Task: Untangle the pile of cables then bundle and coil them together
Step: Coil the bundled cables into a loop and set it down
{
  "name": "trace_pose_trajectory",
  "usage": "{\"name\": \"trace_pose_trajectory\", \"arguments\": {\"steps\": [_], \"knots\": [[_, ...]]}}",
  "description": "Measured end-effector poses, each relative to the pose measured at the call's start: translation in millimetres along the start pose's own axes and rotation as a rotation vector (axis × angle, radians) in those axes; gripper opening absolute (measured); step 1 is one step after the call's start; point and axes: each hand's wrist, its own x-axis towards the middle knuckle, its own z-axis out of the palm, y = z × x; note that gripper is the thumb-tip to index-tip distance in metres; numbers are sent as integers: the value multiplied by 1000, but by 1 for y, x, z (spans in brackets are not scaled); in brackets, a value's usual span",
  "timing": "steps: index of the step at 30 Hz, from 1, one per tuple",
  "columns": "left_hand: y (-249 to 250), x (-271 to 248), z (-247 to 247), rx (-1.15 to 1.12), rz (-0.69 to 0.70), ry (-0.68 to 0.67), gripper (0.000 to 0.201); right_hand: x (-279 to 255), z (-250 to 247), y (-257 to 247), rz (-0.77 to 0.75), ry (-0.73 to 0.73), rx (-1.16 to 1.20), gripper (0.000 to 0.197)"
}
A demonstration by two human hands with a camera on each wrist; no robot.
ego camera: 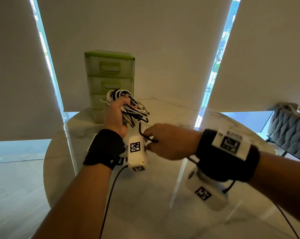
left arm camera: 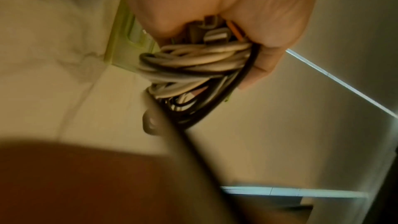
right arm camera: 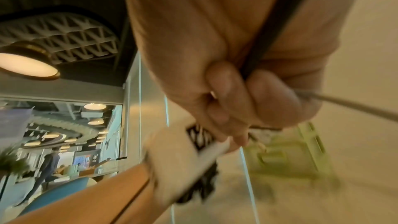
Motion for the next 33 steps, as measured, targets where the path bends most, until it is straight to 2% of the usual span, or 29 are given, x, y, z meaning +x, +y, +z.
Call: {"name": "trace_pose_trajectory", "arguments": {"steps": [5,7,8,10,13,16,18,20,22,26,30,33], "knots": [[-9,-1,4,358,91,-70,4,7,-44,-4,-135,69,-205,26],[-12,-8,5,523,132,-151,15,17,-54,-5,-195,148,-238,22],[-13,-11,5,552,105,-195,23,23,-60,-5,-208,192,-256,21],[-15,-17,8,430,-58,-288,35,33,-69,-2,-205,282,-254,20],[-15,-21,15,101,-273,-404,60,45,-72,9,-217,379,-93,23],[-12,-23,19,0,-310,-552,86,53,-69,25,-169,438,37,21],[-13,-26,18,-18,-329,-643,94,57,-71,36,-129,452,51,20],[-14,-31,18,-28,-401,-737,88,60,-75,46,-100,380,105,27],[-15,-35,17,3,-490,-809,72,61,-79,51,-88,303,158,27],[-10,-35,13,70,-505,-772,45,55,-87,58,-35,167,432,47],[1,-27,7,4,-473,-719,50,43,-89,73,-95,80,671,42],[5,-21,4,-19,-433,-731,51,43,-73,72,-87,132,591,77]]}}
